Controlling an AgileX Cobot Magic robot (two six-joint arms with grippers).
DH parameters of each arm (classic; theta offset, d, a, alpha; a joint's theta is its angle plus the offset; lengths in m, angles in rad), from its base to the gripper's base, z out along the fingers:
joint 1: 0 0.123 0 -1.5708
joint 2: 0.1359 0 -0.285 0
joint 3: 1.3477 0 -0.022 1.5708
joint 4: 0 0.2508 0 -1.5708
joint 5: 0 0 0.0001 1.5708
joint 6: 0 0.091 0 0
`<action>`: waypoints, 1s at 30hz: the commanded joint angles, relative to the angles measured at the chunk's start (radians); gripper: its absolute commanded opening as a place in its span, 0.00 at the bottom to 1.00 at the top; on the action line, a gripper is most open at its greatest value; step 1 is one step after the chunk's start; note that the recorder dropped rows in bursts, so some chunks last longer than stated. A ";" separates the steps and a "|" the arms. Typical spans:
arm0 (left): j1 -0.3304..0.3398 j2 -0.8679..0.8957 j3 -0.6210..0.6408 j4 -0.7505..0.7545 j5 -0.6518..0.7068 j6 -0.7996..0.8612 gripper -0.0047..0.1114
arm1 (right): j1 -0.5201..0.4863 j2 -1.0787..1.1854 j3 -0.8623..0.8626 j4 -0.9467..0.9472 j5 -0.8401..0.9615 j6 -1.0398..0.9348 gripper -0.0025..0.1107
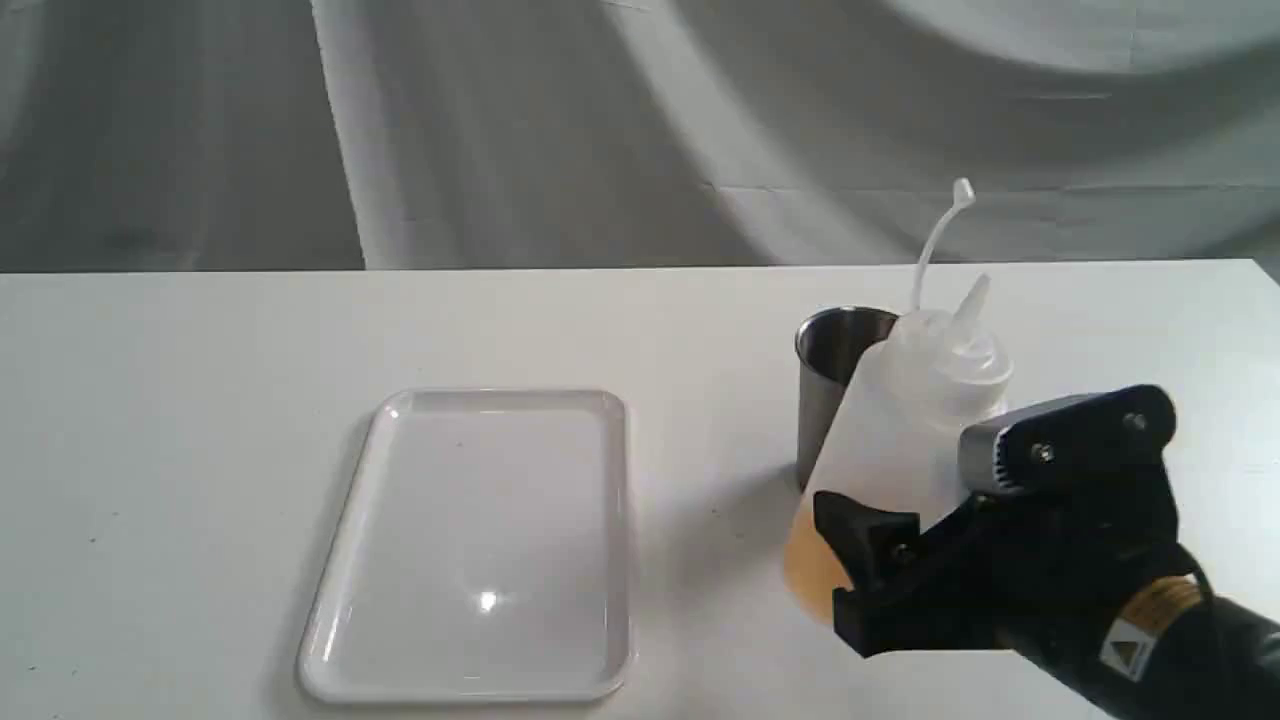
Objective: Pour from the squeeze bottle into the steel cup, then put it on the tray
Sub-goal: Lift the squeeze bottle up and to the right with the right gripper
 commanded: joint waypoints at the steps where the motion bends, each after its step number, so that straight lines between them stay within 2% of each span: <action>1: 0.002 0.003 0.004 -0.002 -0.006 -0.003 0.11 | 0.004 -0.148 -0.015 0.064 0.101 -0.096 0.35; 5: 0.002 0.003 0.004 -0.002 -0.006 -0.003 0.11 | -0.003 -0.281 -0.117 0.109 0.388 -0.222 0.35; 14: 0.002 0.003 0.004 -0.002 -0.006 -0.003 0.11 | -0.027 -0.350 -0.337 -0.013 0.659 -0.219 0.35; 19: 0.002 0.003 0.004 -0.002 -0.006 -0.003 0.11 | -0.109 -0.350 -0.422 -0.292 0.820 -0.030 0.35; 25: 0.002 0.003 0.004 -0.002 -0.006 -0.003 0.11 | -0.142 -0.374 -0.529 -0.886 1.076 0.395 0.35; 30: 0.002 0.003 0.004 -0.002 -0.006 -0.003 0.11 | -0.142 -0.374 -0.574 -1.016 1.147 0.426 0.35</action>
